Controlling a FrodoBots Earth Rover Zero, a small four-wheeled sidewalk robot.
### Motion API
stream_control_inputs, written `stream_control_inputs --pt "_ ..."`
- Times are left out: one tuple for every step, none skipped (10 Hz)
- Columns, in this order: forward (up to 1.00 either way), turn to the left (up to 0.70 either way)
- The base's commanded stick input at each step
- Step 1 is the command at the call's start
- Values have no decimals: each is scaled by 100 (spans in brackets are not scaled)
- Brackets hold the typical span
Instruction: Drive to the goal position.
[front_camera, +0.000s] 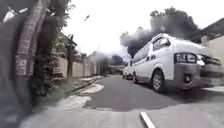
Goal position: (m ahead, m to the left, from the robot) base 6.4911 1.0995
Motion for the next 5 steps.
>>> stream_control_inputs --pt "70 0" --pt "70 0" --pt "70 0" --pt "70 0" --pt "70 0"
